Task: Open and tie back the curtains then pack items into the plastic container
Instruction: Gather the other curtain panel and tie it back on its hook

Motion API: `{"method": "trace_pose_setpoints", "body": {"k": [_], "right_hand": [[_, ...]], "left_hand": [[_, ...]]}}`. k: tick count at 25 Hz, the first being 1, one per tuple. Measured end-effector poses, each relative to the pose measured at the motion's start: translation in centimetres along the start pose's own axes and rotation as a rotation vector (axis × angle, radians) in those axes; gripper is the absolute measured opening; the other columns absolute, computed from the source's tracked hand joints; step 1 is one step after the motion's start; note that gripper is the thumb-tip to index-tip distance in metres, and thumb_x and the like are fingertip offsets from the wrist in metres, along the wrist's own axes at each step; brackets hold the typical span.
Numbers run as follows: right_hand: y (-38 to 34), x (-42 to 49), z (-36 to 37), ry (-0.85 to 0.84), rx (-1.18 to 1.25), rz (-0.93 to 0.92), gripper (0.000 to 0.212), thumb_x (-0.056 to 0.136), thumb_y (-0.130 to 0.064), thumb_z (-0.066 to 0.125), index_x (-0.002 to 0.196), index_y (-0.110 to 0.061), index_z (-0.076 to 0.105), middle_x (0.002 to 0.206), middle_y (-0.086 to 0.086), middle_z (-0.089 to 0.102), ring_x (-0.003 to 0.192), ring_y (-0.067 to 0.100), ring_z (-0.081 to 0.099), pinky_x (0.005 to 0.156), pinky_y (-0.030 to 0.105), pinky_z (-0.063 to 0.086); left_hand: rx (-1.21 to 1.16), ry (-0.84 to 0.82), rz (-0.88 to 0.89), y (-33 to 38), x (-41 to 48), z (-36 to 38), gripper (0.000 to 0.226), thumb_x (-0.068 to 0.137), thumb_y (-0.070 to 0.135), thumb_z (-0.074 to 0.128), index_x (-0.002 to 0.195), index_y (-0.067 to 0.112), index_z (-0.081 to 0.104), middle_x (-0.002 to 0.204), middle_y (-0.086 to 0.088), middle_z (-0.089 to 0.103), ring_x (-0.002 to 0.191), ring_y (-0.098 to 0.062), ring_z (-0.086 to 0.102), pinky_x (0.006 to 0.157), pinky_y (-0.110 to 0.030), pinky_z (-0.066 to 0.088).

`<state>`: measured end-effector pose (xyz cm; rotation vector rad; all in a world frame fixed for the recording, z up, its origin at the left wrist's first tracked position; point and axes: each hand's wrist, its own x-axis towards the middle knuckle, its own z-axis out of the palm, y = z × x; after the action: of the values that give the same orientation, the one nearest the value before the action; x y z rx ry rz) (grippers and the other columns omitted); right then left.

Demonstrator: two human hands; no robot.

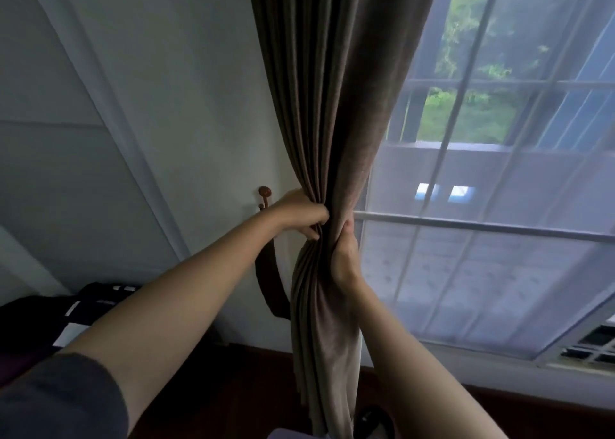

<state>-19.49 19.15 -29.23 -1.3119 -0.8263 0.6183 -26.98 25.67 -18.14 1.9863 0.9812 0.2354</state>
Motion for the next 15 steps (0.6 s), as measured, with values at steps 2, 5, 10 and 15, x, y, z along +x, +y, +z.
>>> {"method": "trace_pose_setpoints", "body": {"k": [2, 5, 10, 15], "right_hand": [[0.6, -0.4, 0.0, 0.019, 0.021, 0.001, 0.042, 0.090, -0.056, 0.017, 0.122, -0.050, 0.044, 0.110, -0.013, 0.064, 0.106, 0.001, 0.061, 0.094, 0.030, 0.050], [1.7, -0.5, -0.1, 0.017, -0.025, 0.086, 0.057, 0.080, -0.079, 0.020, 0.123, -0.052, 0.046, 0.116, -0.007, 0.065, 0.108, 0.010, 0.062, 0.093, 0.040, 0.051], [4.2, -1.1, -0.2, -0.017, -0.129, 0.125, 0.033, 0.094, -0.061, 0.022, 0.118, -0.061, 0.046, 0.120, -0.014, 0.062, 0.115, 0.011, 0.057, 0.098, 0.047, 0.047], [4.7, -1.0, 0.3, -0.107, -0.103, 0.140, 0.033, 0.093, -0.058, 0.021, 0.121, -0.068, 0.037, 0.141, -0.014, 0.048, 0.133, 0.005, 0.041, 0.111, 0.042, 0.035]], "left_hand": [[-0.096, -0.030, 0.032, 0.2, -0.2, 0.3, 0.021, 0.068, 0.003, 0.058, 0.086, 0.006, 0.068, 0.084, -0.009, 0.066, 0.085, -0.024, 0.067, 0.071, -0.035, 0.060], [-0.094, -0.055, 0.085, 0.4, -0.2, 1.0, 0.020, 0.068, 0.021, 0.069, 0.086, 0.011, 0.069, 0.086, -0.002, 0.071, 0.088, -0.015, 0.067, 0.067, -0.031, 0.059], [0.092, 0.083, 0.114, 0.9, 0.1, 2.5, 0.047, 0.059, 0.049, 0.080, 0.097, 0.026, 0.064, 0.090, 0.007, 0.069, 0.083, -0.007, 0.066, 0.057, -0.026, 0.055], [0.013, 0.279, 0.121, 0.6, 0.2, 3.3, 0.032, 0.060, 0.032, 0.076, 0.086, 0.020, 0.061, 0.082, 0.007, 0.064, 0.086, -0.014, 0.065, 0.067, -0.023, 0.051]]}}
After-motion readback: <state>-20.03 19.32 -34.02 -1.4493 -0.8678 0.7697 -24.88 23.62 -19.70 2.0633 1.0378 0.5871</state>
